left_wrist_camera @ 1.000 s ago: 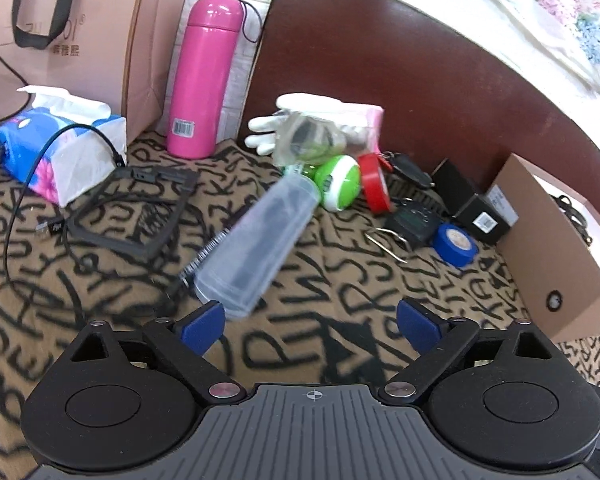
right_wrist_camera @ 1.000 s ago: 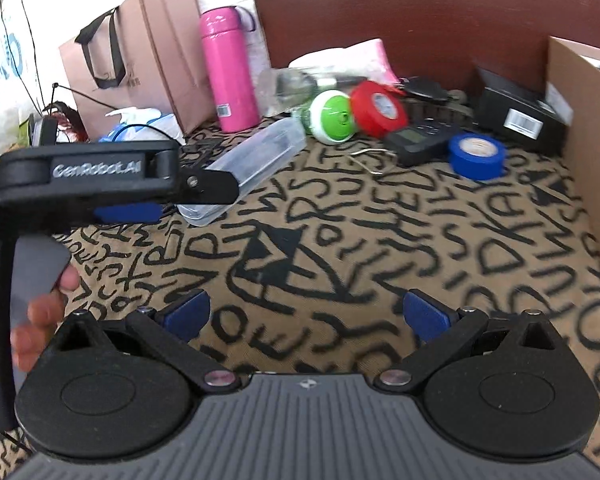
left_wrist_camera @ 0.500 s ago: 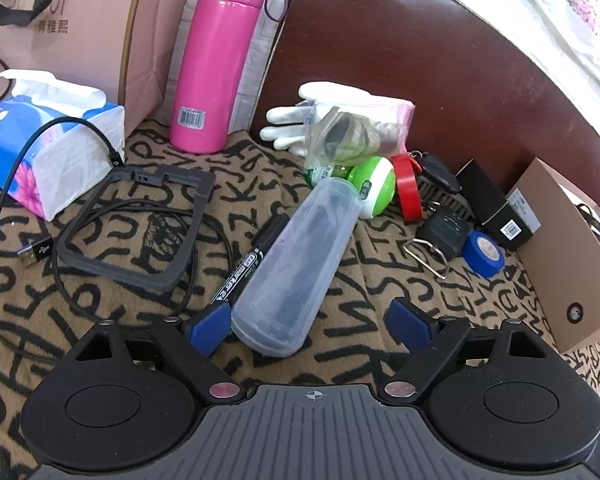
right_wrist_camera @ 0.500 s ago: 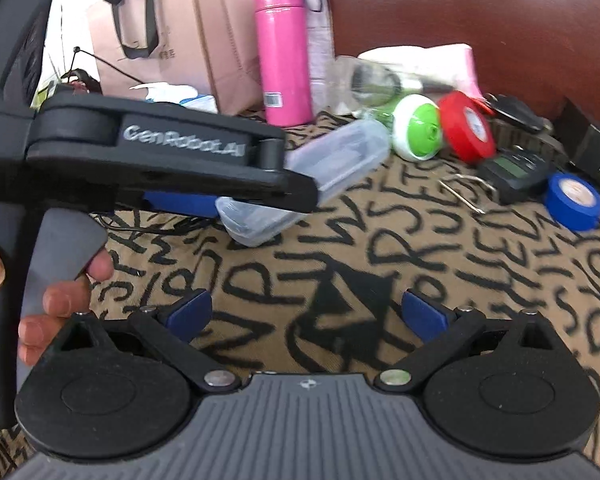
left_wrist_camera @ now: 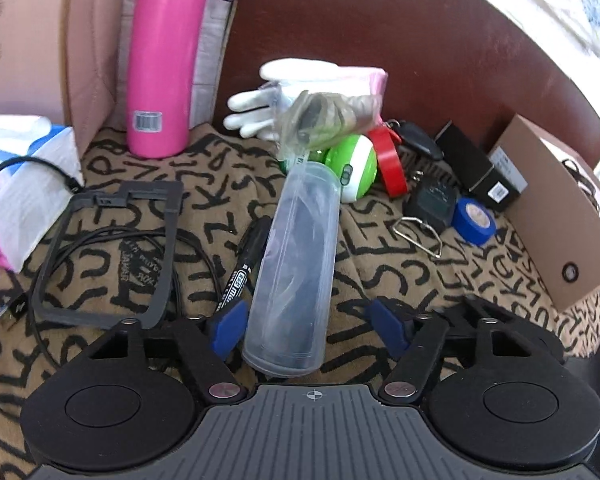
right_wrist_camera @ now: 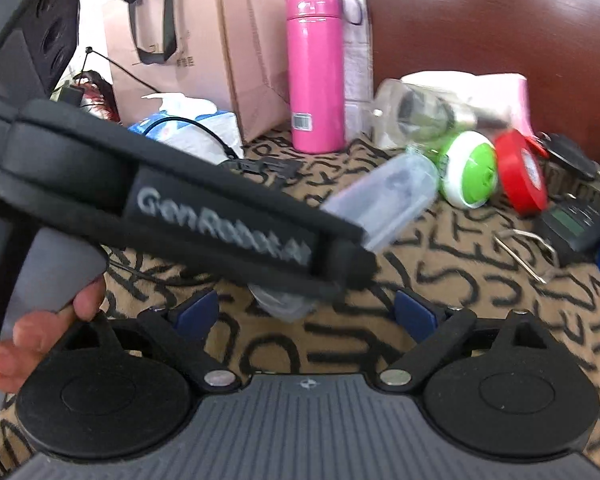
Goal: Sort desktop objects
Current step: 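Move the left gripper toward the clear plastic case on the tablecloth, then close the left gripper on the end of the clear plastic case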
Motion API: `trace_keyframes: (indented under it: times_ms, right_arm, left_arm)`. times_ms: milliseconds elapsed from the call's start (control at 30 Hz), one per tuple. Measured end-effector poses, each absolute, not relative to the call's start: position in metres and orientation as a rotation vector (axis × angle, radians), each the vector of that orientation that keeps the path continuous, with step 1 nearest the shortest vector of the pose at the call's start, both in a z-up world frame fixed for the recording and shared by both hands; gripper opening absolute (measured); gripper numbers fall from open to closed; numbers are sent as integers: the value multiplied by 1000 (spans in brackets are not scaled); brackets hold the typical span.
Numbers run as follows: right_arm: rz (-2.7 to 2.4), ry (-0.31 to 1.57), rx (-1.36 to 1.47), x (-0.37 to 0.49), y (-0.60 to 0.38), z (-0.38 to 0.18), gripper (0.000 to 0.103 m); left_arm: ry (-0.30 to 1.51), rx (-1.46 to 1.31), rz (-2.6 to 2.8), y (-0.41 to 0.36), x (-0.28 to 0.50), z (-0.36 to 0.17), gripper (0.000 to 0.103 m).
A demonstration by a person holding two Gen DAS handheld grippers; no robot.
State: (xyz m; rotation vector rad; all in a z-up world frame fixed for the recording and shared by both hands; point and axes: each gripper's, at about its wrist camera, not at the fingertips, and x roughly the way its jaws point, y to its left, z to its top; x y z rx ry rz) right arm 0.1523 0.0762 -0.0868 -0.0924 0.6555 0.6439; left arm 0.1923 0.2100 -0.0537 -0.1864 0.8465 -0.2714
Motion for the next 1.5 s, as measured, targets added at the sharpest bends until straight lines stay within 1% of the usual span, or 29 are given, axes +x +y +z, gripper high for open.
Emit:
trace_keyframes:
  times_ms: [33,67,100,167,233,333,367,467,733,833,900,967,1167,1400,1500]
  right_arm:
    - [653,649,-97,155,78,-88,95]
    - [658,644,-107,157,81,-89,95]
    - [659,640,-122,158,82,-90,94]
    - [656,625,-155,159,83,-90,87]
    - [632,613,-153,159,78,-88,72]
    - [638,635,-137,160,68,-86,65]
    - [634,635,-148,157,66,-84,64]
    - [615,639,-176,146,58,-82,63]
    - [582,687,-165,109,18,-75,63]
    - [570,697,-171,92,-2,-75,63]
    - [562,707,-170,81,-18,-75,63]
    - [553,716,-168,70,-35,-74,63]
    - [529,732,-142,35,-83,-74,62]
    - [442,762,-21,5,-140,-76,60]
    - [404,765,-1,-1,-151,-76,59]
  left_arm:
    - [868,-186,-278,209,196,-56,69]
    - [889,-189,-281,208,199,-58,62]
    - [905,-189,-282,207,202,-61,63]
    - [903,-183,-274,203,202,-62,62]
    - [899,-179,-264,198,199,-62,63]
    - [892,-178,-245,191,195,-62,59]
    - [895,-191,-241,189,194,-62,59]
    - [901,-221,-240,179,185,-62,53]
    - [899,-222,-264,133,141,-64,53]
    - [903,-238,-288,114,121,-66,56]
    - [907,-249,-311,102,108,-68,61]
    - [912,-272,-325,91,96,-69,65]
    - [928,-284,-380,49,61,-70,65]
    - [963,-219,-485,-6,40,-73,67]
    - [965,-216,-507,-19,36,-74,68]
